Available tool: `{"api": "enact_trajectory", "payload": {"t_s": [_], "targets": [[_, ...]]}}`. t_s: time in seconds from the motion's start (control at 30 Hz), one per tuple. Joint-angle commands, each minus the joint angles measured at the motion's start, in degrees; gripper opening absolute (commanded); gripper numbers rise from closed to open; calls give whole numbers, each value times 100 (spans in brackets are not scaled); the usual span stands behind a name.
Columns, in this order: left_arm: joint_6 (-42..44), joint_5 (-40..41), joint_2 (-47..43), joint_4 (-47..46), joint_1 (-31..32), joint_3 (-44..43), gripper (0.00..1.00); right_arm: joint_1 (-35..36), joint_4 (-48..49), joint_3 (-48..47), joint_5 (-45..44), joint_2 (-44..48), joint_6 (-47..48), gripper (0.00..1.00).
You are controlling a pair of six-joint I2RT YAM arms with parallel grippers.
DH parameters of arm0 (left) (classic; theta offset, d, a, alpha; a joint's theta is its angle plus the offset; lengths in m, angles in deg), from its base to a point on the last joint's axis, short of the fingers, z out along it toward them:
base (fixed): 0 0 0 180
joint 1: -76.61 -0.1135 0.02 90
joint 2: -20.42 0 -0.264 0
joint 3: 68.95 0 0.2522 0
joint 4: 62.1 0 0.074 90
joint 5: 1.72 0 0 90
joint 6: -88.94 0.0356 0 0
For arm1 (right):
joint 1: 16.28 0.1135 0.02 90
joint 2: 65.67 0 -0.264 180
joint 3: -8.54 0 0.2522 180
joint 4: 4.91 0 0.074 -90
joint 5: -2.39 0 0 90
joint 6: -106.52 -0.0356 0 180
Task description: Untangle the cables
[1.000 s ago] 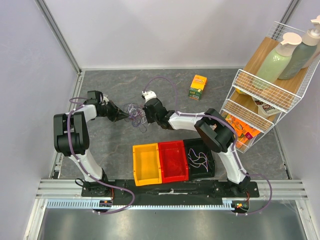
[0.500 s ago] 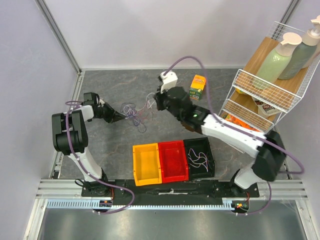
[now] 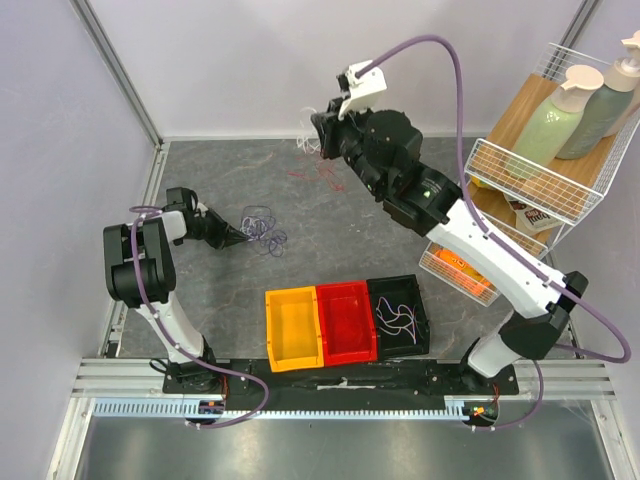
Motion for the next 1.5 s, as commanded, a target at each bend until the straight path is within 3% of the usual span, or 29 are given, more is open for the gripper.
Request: {"api": "enact_trajectory", "payload": {"t_s": [0.0,0.03,0.13,0.2,0.33,0.5,0.57,0.63,0.7,0.9,0.93,1.2,1.23,1.27,1.33,1.37,1.47], "targets": [[79,-136,-80,11,-55,-168,2,-45,-401,-1003,53,-552,392,0],[88,-224,-168,-94,-55,-124,5,-53,-568,-1153,80,-754,374,0],[211,-155,-782,-297,-12,-71,33,-54,-465,-796,176,-879,181,0],[351,142,-1178,-245,58,-97,45,-54,-175,-356,203,-844,32,0],[554,434,-1627,-113,190,-141,52,-71,89,40,344,-861,-179,0],[747,171,-1864,-244,454,-273,61,-97,55,-99,457,-853,-162,0],[783,74,-2066,-472,620,-212,55,-89,11,-222,554,-791,-197,0],[853,-224,-2207,-814,796,-151,40,-97,-24,-354,651,-712,-258,0],[932,-347,-2261,-982,998,-159,38,-97,-77,-486,747,-642,-372,0],[915,-577,-1936,-1150,1692,-238,61,-106,-95,-802,1213,-484,-821,0],[854,-559,-1796,-1167,1781,-256,68,-106,-86,-838,1266,-466,-865,0],[-595,-629,-943,-1114,1860,-1107,72,-106,142,-794,1828,-246,-1251,0],[-606,-429,-838,-1054,1904,-1326,88,-106,151,-768,1881,-211,-1269,0],[-441,-70,-698,-696,1974,-1589,92,-106,151,-759,1943,-176,-1278,0],[-71,442,-347,-158,2027,-2161,93,-106,151,-741,2057,-106,-1339,0],[-44,399,-162,-174,2028,-2241,88,-106,160,-715,2110,-53,-1357,0],[71,555,68,-227,2028,-2321,49,-106,151,-654,2110,131,-1340,0]]}}
